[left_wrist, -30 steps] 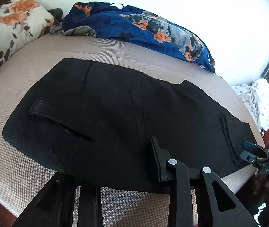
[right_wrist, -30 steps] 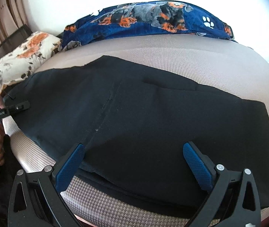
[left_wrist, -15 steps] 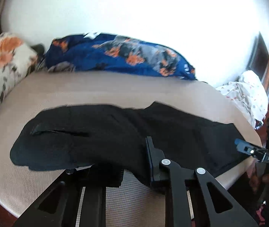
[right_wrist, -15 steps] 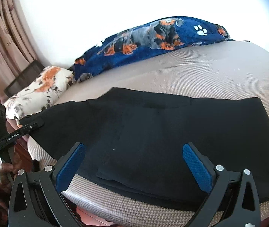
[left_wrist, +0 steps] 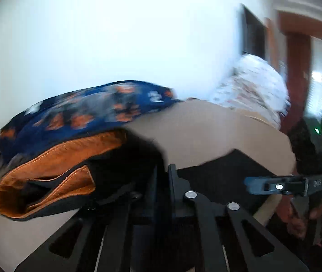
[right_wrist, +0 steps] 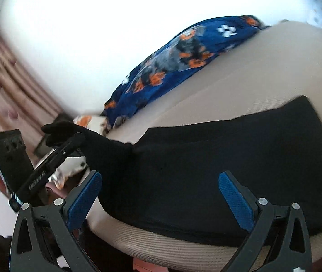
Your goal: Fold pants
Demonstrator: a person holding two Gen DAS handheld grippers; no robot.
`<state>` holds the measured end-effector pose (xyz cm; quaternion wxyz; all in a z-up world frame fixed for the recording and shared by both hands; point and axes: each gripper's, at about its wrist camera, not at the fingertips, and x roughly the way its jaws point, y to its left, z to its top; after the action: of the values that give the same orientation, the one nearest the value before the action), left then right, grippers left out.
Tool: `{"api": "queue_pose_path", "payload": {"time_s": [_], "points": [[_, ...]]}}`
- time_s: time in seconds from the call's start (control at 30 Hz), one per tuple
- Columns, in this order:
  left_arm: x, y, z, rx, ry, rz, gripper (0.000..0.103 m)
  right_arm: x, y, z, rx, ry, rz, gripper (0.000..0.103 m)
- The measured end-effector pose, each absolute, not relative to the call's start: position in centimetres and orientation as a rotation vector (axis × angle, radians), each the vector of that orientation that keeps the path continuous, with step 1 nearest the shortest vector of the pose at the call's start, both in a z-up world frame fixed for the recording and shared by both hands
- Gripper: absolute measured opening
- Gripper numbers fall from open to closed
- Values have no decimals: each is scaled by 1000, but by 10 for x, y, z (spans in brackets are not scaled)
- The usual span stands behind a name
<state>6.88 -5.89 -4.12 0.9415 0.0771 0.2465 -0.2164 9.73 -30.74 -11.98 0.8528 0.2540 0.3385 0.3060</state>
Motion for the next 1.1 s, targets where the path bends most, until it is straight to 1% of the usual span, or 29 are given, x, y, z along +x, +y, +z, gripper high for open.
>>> {"api": "queue_pose_path", "payload": {"time_s": [0.17,0.23,0.3,0.5,0.63,0.77,0.93,0.97,1.03,1.1], "points": [[62,-102,-65,232,532,-534,5,97,-332,-123,625,700,651,103],[63,-106,-77,222,570,-566,4,99,-331,-122,613,702,660,103],[64,-105,-82,206,571,-586,4,102,-328,-123,610,708,677,103],[47,-89,-60,170,429,-706,5,119,-313,-131,693,747,810,103],[51,-67,-59,153,450,-654,5,134,-312,-124,650,754,782,103],[63,-38,-77,102,548,-583,6,155,-323,-127,654,800,752,103],[80,-6,-112,-16,692,-524,7,195,-321,-130,673,877,758,103],[82,-2,-118,-29,713,-515,7,202,-319,-131,681,899,777,103],[85,4,-128,-49,745,-506,7,220,-312,-141,686,1003,759,103],[86,5,-135,-49,764,-496,7,225,-306,-145,659,1052,743,103]]}}
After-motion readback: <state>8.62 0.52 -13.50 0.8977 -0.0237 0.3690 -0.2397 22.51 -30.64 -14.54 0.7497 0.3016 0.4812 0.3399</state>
